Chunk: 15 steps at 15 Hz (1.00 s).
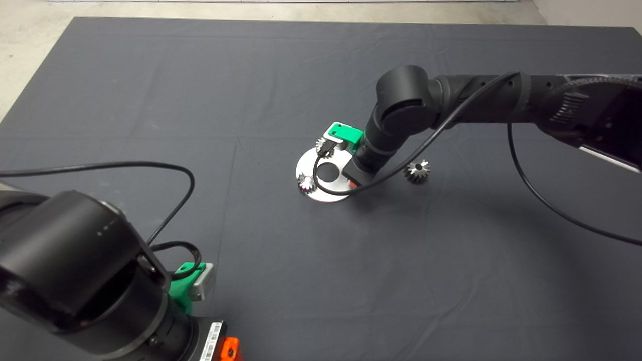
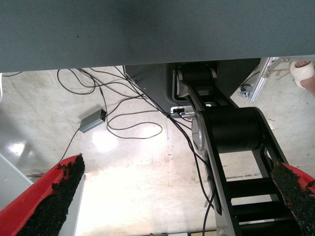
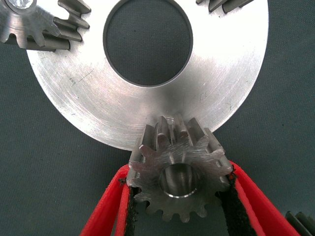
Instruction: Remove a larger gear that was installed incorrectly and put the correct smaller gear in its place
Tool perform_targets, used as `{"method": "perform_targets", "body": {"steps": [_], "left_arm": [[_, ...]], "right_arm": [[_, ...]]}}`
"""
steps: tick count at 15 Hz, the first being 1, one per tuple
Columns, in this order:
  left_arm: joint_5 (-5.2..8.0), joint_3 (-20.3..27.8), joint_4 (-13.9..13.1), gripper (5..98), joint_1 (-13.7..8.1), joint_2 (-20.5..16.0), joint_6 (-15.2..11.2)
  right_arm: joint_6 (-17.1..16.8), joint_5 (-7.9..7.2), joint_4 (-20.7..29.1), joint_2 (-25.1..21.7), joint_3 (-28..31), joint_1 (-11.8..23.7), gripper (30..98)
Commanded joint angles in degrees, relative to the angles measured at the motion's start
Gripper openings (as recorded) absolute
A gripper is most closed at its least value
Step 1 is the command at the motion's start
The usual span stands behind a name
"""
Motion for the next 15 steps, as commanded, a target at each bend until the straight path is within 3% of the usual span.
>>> {"method": "perform_targets", "body": {"steps": [1,4,8,15], "left_arm": [[0.19,1.12,-0.94,98.2,-0.42,-0.04,0.06],[0.21,1.12,-0.94,98.2,-0.42,0.05,0.06],[0.21,1.12,-0.94,98.2,-0.42,-0.04,0.15],[0.15,1.12,-0.94,98.2,-0.42,-0.04,0.24]], "right_arm": [[0.28,0.01,-1.02,-0.20,-0.39,-0.99,38.2],[0.37,2.90,-0.76,-0.64,-1.17,-1.15,38.2],[1.58,3.53,-0.59,-0.90,-1.36,-0.82,38.2],[2.47,7.04,0.65,-0.72,-1.36,-0.29,38.2]]}}
